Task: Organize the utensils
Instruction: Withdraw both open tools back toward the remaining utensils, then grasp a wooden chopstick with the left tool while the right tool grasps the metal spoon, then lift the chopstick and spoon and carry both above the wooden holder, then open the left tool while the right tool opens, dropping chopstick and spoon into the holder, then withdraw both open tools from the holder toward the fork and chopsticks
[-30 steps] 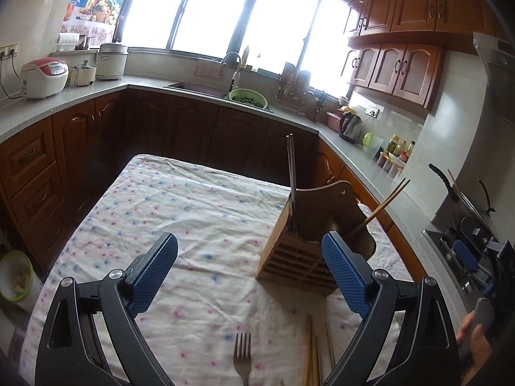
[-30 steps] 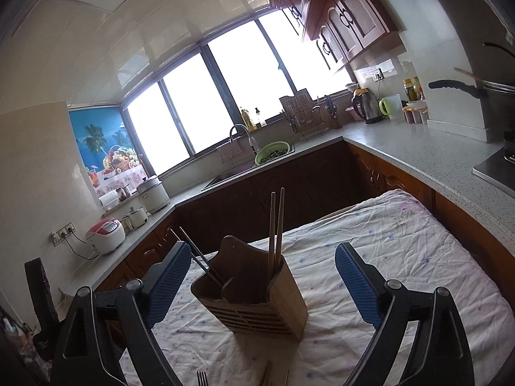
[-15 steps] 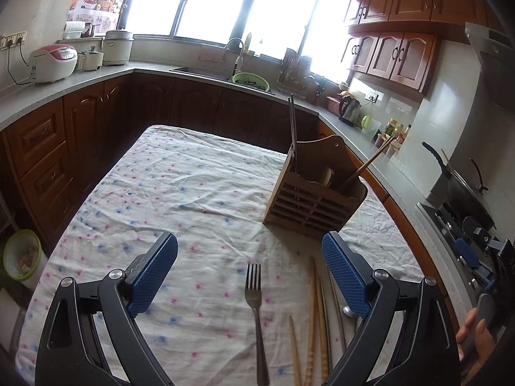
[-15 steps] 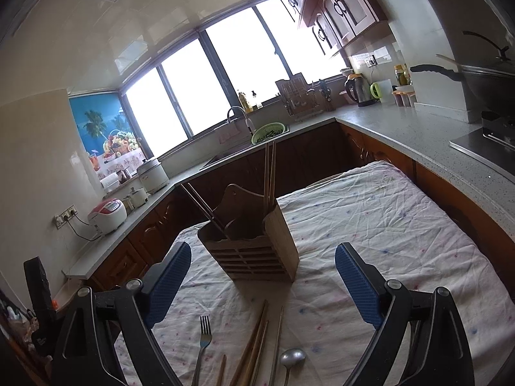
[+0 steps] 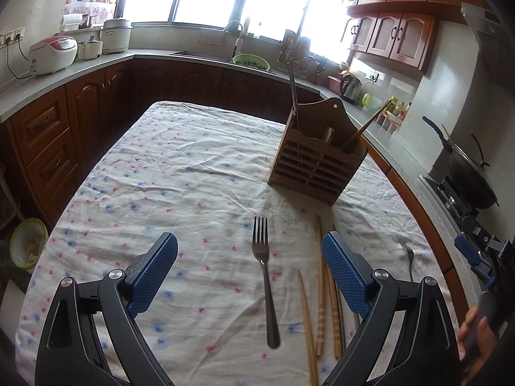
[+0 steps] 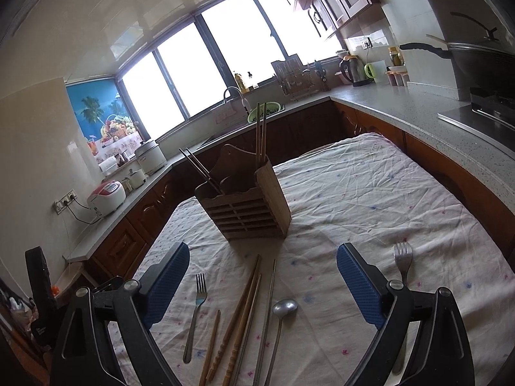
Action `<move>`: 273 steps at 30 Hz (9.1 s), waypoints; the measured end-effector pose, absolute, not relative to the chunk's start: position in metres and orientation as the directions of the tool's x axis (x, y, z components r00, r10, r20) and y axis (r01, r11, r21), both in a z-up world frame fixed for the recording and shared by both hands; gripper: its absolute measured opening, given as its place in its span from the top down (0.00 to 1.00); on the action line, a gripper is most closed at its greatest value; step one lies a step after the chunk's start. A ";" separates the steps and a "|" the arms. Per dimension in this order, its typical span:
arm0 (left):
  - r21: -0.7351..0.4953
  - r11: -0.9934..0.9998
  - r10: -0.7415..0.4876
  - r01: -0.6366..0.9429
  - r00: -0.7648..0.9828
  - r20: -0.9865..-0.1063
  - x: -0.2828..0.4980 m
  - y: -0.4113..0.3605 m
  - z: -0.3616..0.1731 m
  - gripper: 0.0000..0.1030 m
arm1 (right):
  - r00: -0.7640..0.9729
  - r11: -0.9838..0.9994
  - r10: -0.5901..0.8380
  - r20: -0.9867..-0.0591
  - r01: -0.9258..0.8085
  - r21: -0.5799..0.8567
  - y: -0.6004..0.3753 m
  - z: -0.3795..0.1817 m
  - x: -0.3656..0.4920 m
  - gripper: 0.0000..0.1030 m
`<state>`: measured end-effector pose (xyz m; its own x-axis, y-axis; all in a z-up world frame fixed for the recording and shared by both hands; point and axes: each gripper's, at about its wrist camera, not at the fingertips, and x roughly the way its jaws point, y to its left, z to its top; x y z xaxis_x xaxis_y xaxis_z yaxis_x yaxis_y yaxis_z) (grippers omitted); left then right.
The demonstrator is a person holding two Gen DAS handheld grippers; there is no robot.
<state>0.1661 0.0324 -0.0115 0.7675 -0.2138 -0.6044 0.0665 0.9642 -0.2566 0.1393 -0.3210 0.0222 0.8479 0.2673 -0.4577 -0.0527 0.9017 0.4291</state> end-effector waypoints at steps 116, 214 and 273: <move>-0.380 0.887 -0.425 0.261 0.782 -0.456 0.156 0.034 0.060 0.96 | 0.784 0.907 0.383 -0.489 -0.220 0.358 -0.285 0.052 0.168 0.98; -0.285 0.950 -0.244 0.127 0.872 -0.425 0.400 -0.021 0.059 0.73 | 0.794 0.953 0.270 -0.544 -0.139 0.270 -0.283 0.014 0.357 0.75; -0.242 0.970 -0.161 0.024 0.809 -0.565 0.145 0.044 -0.016 0.02 | 0.856 0.926 0.272 -0.440 -0.110 0.360 -0.293 0.015 0.141 0.12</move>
